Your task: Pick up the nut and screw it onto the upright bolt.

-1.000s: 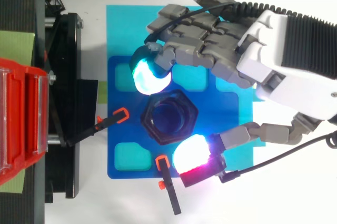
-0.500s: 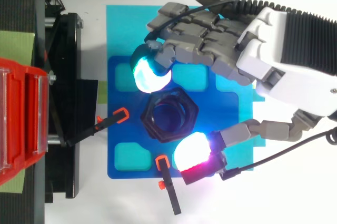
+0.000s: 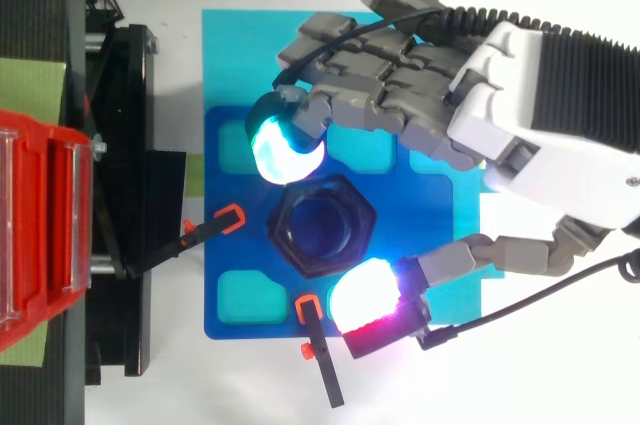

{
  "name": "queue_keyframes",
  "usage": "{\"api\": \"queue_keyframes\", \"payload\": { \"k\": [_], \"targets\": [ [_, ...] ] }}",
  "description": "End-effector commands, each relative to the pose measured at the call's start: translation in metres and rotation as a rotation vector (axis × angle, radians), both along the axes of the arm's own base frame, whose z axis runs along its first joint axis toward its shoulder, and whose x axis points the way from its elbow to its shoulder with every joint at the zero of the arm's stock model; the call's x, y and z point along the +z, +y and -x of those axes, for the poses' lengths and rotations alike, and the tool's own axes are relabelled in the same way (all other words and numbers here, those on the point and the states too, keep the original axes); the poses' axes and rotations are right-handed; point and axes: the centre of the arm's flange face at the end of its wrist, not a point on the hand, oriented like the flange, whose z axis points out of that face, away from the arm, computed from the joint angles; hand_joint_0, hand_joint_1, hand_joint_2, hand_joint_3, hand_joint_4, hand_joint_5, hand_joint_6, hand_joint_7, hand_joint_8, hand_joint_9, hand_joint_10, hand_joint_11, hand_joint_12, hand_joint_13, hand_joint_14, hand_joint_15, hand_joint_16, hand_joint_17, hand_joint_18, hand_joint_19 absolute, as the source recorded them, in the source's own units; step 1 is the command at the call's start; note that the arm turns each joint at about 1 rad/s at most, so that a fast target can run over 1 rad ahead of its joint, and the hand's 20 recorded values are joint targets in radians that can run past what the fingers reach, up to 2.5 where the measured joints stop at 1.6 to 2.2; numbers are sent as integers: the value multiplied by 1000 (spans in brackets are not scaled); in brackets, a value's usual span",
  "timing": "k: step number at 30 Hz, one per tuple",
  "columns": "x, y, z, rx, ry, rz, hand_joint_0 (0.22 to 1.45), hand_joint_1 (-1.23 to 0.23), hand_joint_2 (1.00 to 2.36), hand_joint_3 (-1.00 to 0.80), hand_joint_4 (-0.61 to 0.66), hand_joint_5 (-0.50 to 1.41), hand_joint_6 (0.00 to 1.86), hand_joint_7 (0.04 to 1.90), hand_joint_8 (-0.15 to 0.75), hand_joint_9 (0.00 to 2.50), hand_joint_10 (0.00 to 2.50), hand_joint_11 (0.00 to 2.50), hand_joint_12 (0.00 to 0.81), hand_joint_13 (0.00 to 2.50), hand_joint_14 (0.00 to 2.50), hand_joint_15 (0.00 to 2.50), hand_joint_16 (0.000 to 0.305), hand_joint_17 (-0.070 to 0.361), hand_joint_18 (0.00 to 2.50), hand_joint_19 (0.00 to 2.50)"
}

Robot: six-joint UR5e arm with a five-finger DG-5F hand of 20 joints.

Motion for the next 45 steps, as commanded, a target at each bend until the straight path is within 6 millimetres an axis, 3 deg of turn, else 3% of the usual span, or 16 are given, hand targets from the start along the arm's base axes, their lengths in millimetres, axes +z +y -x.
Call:
{"api": "queue_keyframes", "payload": {
  "k": [1, 7, 45],
  "targets": [
    [0, 1, 0, 5, 3, 1, 511, -701, 1000, -500, 214, -204, 501, 1105, 250, 335, 0, 0, 267, 236, 0, 0, 28, 64, 18, 0],
    [-8, 0, 2, 11, 10, 3, 511, -701, 1000, -500, 209, -204, 502, 1105, 249, 334, 0, 0, 267, 238, 0, 0, 28, 63, 18, 0],
    [-5, 0, -1, 31, -28, -8, 512, -703, 1000, -500, 209, -204, 502, 1105, 250, 334, 0, 0, 267, 240, 0, 0, 28, 64, 22, 0]
  ]
}}
